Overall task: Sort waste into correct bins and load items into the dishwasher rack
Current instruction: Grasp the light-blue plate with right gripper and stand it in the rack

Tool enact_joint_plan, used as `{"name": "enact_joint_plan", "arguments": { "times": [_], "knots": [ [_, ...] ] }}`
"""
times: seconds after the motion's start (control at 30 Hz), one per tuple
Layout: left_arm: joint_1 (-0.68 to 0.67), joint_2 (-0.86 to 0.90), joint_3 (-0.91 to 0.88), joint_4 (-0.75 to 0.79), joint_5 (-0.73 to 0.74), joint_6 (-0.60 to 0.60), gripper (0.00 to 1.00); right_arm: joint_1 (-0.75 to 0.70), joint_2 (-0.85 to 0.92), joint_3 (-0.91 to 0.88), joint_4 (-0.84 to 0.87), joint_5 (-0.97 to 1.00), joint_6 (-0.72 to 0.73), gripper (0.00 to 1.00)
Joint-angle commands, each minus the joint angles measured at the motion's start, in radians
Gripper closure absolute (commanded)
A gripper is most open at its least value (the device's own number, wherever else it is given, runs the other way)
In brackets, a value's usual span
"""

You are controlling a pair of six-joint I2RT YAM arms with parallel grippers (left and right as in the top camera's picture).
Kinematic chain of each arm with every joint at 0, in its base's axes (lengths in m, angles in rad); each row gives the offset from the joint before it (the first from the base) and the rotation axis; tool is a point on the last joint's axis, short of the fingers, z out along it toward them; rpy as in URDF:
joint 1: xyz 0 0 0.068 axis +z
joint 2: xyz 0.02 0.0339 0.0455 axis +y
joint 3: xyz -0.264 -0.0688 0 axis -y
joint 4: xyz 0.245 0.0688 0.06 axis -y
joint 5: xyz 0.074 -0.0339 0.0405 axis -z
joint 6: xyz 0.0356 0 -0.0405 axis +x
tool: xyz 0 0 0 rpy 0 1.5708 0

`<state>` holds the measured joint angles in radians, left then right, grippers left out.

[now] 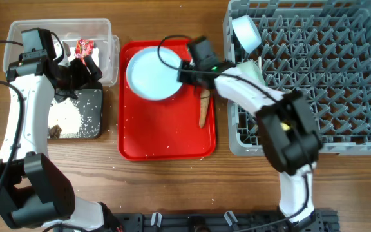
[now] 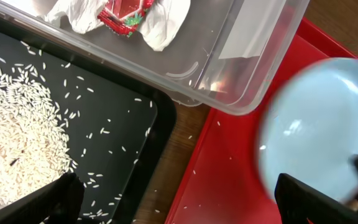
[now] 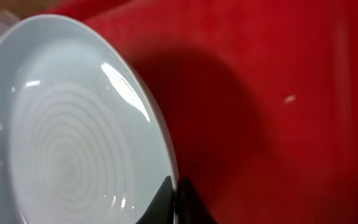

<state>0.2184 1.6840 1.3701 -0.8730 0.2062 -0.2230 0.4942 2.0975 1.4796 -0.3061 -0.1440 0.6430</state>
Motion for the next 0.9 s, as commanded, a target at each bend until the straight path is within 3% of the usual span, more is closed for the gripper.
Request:
{"name": "enact_joint_plan", "arguments": {
  "times": [0.0,0.07,0.13,0.17,0.23,0.3,0.53,0.77,0.8,0.83,0.87],
  "knots": [
    [0.004,-0.021,0.012,0.001,0.002,0.005,0.0,-0.05,-0.294,0.007,-0.031,0.159,-0.24,0.96],
    [0.004,-0.021,0.012,0.0,0.002,0.005,0.0,-0.055,-0.42,0.007,-0.048,0.383,-0.338,0.96],
    [0.004,-0.021,0.012,0.0,0.002,0.005,0.0,-0.056,-0.564,0.007,-0.024,0.945,-0.422,0.96],
    [0.004,-0.021,0.012,0.0,0.002,0.005,0.0,-0.058,-0.597,0.007,-0.011,1.11,-0.482,0.96],
    [0.004,-0.021,0.012,0.0,0.002,0.005,0.0,-0.092,-0.615,0.007,0.025,1.285,-0.684,0.96],
    [0.004,-0.021,0.012,0.0,0.002,0.005,0.0,-0.177,-0.6,0.004,0.017,1.289,-0.955,0.96],
    [0.004,-0.021,0.012,0.0,0.002,0.005,0.0,-0.282,-0.394,0.004,0.108,1.092,-1.419,0.96],
    [0.004,-0.021,0.012,0.001,0.002,0.005,0.0,-0.28,-0.19,0.004,0.163,1.013,-1.419,0.96],
    [0.004,-0.021,0.012,0.001,0.002,0.005,0.0,-0.276,-0.187,0.004,0.155,0.97,-1.372,0.92],
    [0.004,-0.021,0.012,0.0,0.002,0.005,0.0,-0.275,-0.187,0.004,0.156,0.955,-1.337,0.67],
    [0.004,-0.021,0.012,0.0,0.002,0.005,0.0,-0.275,-0.187,0.004,0.156,0.938,-1.275,0.28]
  ]
}}
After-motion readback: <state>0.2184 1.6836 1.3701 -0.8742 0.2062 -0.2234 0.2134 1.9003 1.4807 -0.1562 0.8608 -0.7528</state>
